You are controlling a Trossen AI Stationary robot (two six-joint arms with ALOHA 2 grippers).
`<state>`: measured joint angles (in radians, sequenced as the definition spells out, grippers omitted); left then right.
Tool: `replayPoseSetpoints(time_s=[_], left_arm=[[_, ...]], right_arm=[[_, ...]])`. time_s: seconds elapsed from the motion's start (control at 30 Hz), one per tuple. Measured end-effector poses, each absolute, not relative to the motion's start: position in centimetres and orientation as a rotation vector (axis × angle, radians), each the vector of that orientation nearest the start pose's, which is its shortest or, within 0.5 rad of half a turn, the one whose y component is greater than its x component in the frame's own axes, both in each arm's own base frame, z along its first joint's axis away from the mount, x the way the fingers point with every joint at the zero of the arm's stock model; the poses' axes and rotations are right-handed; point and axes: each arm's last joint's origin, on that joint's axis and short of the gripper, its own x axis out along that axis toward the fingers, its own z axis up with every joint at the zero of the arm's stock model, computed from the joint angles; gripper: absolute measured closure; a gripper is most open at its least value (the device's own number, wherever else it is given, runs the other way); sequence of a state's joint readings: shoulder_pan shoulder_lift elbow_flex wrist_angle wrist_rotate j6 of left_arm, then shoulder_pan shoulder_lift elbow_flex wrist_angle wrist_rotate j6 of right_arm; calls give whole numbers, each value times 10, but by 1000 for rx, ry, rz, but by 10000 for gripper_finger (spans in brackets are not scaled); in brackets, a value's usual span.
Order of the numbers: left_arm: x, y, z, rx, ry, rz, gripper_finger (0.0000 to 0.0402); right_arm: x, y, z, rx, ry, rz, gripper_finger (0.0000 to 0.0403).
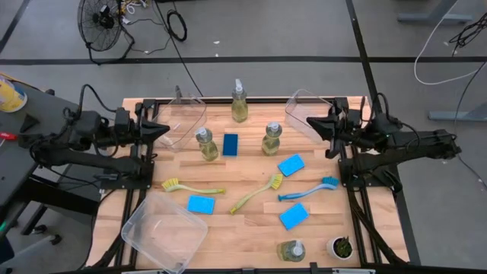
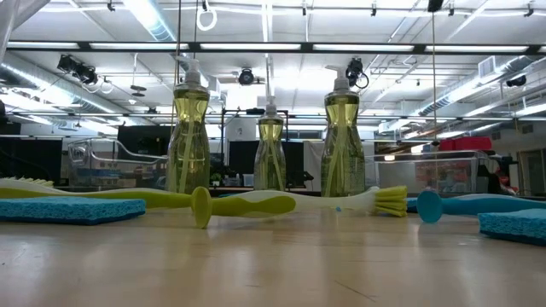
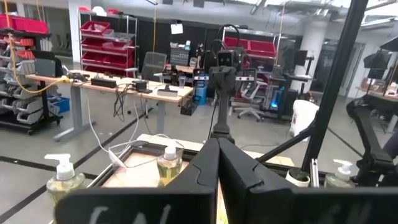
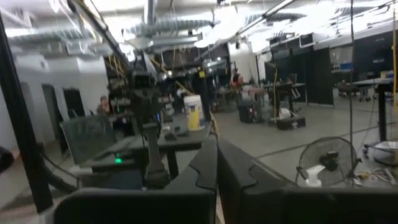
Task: Pick & Place Kitchen Sink Supplies
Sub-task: Put the yellow dish soap bottle into the right transparent bin
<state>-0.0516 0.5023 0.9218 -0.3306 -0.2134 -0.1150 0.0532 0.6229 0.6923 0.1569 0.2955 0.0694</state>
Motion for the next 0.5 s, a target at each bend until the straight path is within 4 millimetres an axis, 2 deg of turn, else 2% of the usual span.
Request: replayPoseSetpoints(time_s=[0.2, 0.5], left_arm=[[83, 2, 409, -49, -107, 160, 390], [83, 2, 406, -35, -61, 161, 391]], right_arm=[[151, 0, 370, 69, -179, -238, 397], [167, 0, 363, 6, -112, -245, 397]])
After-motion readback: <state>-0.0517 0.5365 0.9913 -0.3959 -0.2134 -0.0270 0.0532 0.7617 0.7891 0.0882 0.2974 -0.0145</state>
